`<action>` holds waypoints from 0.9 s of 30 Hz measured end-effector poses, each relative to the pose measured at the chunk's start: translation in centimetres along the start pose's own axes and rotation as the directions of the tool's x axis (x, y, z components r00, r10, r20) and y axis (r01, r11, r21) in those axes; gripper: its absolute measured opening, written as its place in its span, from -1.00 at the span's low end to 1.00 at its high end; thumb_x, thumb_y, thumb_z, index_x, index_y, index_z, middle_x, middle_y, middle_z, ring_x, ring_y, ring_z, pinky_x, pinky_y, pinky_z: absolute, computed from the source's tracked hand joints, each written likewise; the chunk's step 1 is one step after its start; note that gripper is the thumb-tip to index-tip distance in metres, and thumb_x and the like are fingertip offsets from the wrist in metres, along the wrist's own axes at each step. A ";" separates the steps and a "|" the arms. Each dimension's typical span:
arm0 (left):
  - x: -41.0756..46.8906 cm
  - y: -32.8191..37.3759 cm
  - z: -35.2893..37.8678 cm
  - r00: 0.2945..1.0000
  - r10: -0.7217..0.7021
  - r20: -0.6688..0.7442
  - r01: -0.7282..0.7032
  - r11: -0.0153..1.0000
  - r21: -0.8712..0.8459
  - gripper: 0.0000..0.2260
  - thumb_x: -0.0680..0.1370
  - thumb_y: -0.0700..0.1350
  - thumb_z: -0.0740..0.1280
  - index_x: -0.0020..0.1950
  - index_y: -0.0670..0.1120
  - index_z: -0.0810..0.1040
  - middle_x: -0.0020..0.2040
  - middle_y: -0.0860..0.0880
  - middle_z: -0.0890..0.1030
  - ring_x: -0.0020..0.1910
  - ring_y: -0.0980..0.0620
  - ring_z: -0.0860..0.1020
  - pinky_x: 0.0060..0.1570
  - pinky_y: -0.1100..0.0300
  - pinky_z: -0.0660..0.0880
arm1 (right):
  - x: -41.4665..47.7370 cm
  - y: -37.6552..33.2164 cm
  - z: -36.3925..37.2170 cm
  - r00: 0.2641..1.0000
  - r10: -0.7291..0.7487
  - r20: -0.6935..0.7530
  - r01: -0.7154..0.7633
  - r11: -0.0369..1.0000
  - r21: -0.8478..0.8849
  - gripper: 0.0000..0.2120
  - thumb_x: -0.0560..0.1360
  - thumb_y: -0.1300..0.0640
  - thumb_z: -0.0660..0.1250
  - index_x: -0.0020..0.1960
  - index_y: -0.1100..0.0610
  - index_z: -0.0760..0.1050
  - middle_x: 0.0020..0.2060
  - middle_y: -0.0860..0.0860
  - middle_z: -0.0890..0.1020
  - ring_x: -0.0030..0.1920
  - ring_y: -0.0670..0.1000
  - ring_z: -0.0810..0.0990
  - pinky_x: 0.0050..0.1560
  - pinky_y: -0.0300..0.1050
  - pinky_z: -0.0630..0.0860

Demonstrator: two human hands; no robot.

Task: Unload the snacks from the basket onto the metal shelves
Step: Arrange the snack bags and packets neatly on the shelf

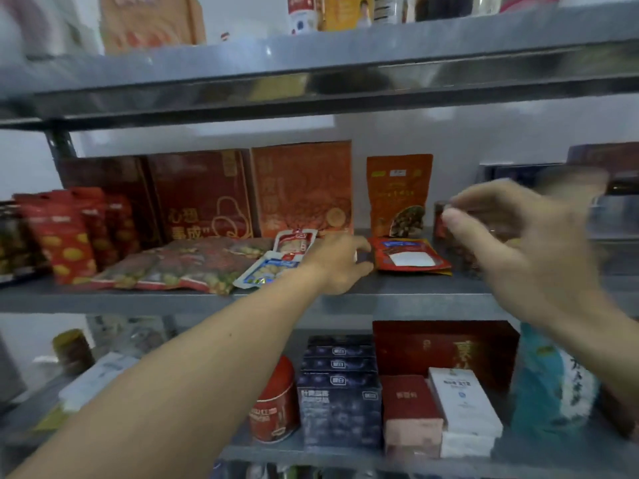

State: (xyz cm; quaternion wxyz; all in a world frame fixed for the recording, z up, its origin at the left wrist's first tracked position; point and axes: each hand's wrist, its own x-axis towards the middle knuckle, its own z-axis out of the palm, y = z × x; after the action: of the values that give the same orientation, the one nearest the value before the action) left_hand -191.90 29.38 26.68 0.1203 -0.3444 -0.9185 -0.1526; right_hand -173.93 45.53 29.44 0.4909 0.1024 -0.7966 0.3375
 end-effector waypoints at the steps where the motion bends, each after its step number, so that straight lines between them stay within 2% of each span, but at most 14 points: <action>1: -0.9 -0.7 -0.2 1.000 -0.012 0.025 0.011 1.000 0.020 -0.63 0.58 0.06 0.32 0.36 0.00 0.49 0.35 -0.06 0.51 0.30 -0.12 0.46 0.23 -0.02 0.45 | 0.0 -0.3 1.7 0.996 0.069 0.056 -0.067 0.997 -0.032 -0.87 0.53 -0.02 0.38 -0.01 0.02 0.59 -0.14 -0.17 0.64 -0.11 -0.21 0.61 -0.08 -0.38 0.51; 4: -3.1 -3.5 -0.7 0.998 -0.034 0.051 0.032 0.999 0.033 -0.64 0.56 0.06 0.34 0.34 0.01 0.51 0.28 -0.08 0.57 0.22 -0.13 0.53 0.16 -0.04 0.50 | -0.2 -0.4 6.5 0.943 0.229 0.242 -0.189 0.966 -0.177 -0.78 0.52 -0.03 0.39 0.08 0.07 0.59 -0.06 -0.09 0.65 -0.03 -0.08 0.60 0.02 -0.19 0.51; 6: -4.2 -5.0 -1.3 0.998 -0.049 0.050 0.046 0.998 0.051 -0.65 0.56 0.04 0.34 0.33 0.01 0.52 0.21 -0.09 0.60 0.16 -0.15 0.55 0.10 -0.05 0.53 | 0.3 -0.3 8.7 0.894 0.306 0.329 -0.240 0.944 -0.225 -0.73 0.54 -0.06 0.36 0.14 0.08 0.56 -0.01 -0.05 0.62 0.01 -0.05 0.57 0.05 -0.15 0.48; 8: -4.9 -6.4 -1.6 0.997 -0.064 0.032 0.061 0.996 0.062 -0.67 0.57 0.03 0.35 0.32 0.00 0.53 0.26 -0.09 0.57 0.17 -0.16 0.53 0.11 -0.02 0.51 | 0.8 -0.3 10.8 0.847 0.344 0.404 -0.265 0.934 -0.240 -0.67 0.55 -0.08 0.35 0.21 0.09 0.53 0.02 -0.02 0.61 0.05 -0.01 0.55 0.09 -0.10 0.50; 10: -5.2 -7.6 -1.8 0.995 -0.099 0.016 0.097 0.994 0.055 -0.68 0.56 0.03 0.35 0.30 -0.01 0.53 0.23 -0.10 0.56 0.10 -0.15 0.54 0.02 0.04 0.50 | 1.4 0.2 12.7 0.812 0.371 0.451 -0.281 0.925 -0.254 -0.63 0.55 -0.11 0.34 0.23 0.10 0.52 0.05 0.01 0.62 0.06 0.03 0.56 0.10 -0.03 0.53; 13: -4.9 -9.0 -2.0 0.989 -0.143 0.022 0.141 0.987 0.070 -0.83 0.54 0.05 0.35 0.02 -0.03 0.55 0.08 -0.17 0.60 -0.06 -0.17 0.54 -0.11 0.05 0.48 | 2.3 1.3 15.0 0.777 0.391 0.493 -0.272 0.915 -0.297 -0.59 0.51 -0.19 0.33 0.21 0.07 0.51 0.03 0.05 0.63 0.01 0.07 0.57 0.06 0.09 0.56; 14: -4.7 -9.3 -2.0 0.985 -0.169 0.034 0.166 0.983 0.084 -0.84 0.55 0.07 0.34 0.00 -0.01 0.55 0.06 -0.14 0.61 -0.04 -0.17 0.55 -0.07 0.02 0.52 | 2.6 1.7 15.7 0.770 0.385 0.509 -0.255 0.917 -0.308 -0.57 0.51 -0.21 0.33 0.22 0.06 0.51 0.05 0.06 0.62 0.02 0.09 0.57 0.05 0.08 0.56; 15: -4.5 -9.6 -2.1 0.980 -0.195 0.048 0.190 0.977 0.098 -0.81 0.55 0.09 0.32 0.06 0.02 0.56 0.07 -0.10 0.61 -0.01 -0.15 0.56 -0.02 -0.02 0.54 | 2.9 2.0 16.2 0.766 0.372 0.524 -0.229 0.920 -0.318 -0.58 0.51 -0.21 0.33 0.23 0.05 0.52 0.10 0.06 0.62 0.05 0.11 0.56 0.06 0.05 0.55; 18: -3.9 -10.6 -1.4 0.966 -0.255 0.048 0.247 0.961 0.125 -0.71 0.59 0.15 0.22 0.15 0.00 0.54 0.08 -0.06 0.61 0.03 -0.14 0.55 0.02 -0.04 0.52 | 3.6 2.7 17.4 0.729 0.337 0.596 -0.148 0.927 -0.344 -0.64 0.57 -0.09 0.30 0.30 0.04 0.52 0.23 0.06 0.57 0.20 0.15 0.52 0.07 -0.06 0.47; 21: -3.4 -11.1 0.4 0.960 -0.273 0.058 0.269 0.961 0.069 -0.68 0.64 0.12 0.11 0.19 -0.04 0.52 0.17 -0.10 0.57 0.16 -0.18 0.49 0.15 -0.06 0.42 | 3.7 4.0 18.8 0.664 0.300 0.685 -0.050 0.932 -0.360 -0.73 0.59 -0.02 0.23 0.24 0.02 0.54 0.19 0.05 0.59 0.20 0.15 0.53 0.14 0.03 0.51; 22: -3.2 -11.1 0.9 0.961 -0.271 0.045 0.270 0.962 0.034 -0.72 0.66 0.06 0.09 0.12 -0.06 0.51 0.18 -0.11 0.56 0.20 -0.20 0.47 0.21 -0.07 0.37 | 3.7 4.5 19.2 0.640 0.311 0.702 -0.040 0.927 -0.373 -0.74 0.59 0.00 0.22 0.22 0.00 0.55 0.18 0.05 0.59 0.17 0.14 0.54 0.14 0.06 0.52; 24: -2.5 -10.8 1.6 0.960 -0.279 0.018 0.279 0.960 -0.009 -0.77 0.66 -0.02 0.04 -0.07 -0.04 0.43 0.13 -0.12 0.54 0.20 -0.19 0.44 0.26 -0.11 0.30 | 4.0 5.6 19.6 0.603 0.334 0.724 -0.029 0.917 -0.399 -0.70 0.58 0.11 0.19 0.27 -0.02 0.52 0.21 0.08 0.58 0.16 0.16 0.55 0.15 0.08 0.54; 25: -2.1 -10.6 1.8 0.958 -0.286 0.022 0.287 0.958 -0.021 -0.77 0.66 -0.03 0.02 -0.08 -0.04 0.41 0.13 -0.13 0.52 0.20 -0.19 0.42 0.28 -0.13 0.29 | 4.2 5.8 19.5 0.594 0.340 0.729 -0.026 0.914 -0.404 -0.65 0.58 0.16 0.17 0.32 -0.03 0.50 0.24 0.09 0.57 0.16 0.16 0.55 0.15 0.07 0.54; 27: -1.5 -10.5 2.3 0.954 -0.297 0.043 0.297 0.955 0.005 -0.73 0.65 -0.03 -0.01 0.07 -0.08 0.46 0.24 -0.12 0.47 0.30 -0.17 0.36 0.33 -0.14 0.24 | 4.4 6.2 19.3 0.586 0.343 0.734 -0.020 0.912 -0.410 -0.58 0.58 0.18 0.16 0.39 -0.09 0.43 0.27 0.07 0.55 0.18 0.15 0.53 0.15 0.02 0.53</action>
State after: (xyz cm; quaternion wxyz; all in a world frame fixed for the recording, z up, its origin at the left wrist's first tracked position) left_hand -198.16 21.80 21.97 0.0755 -0.2058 -0.9621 -0.1623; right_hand -192.95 38.66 24.88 0.0586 0.0663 -0.9840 0.1545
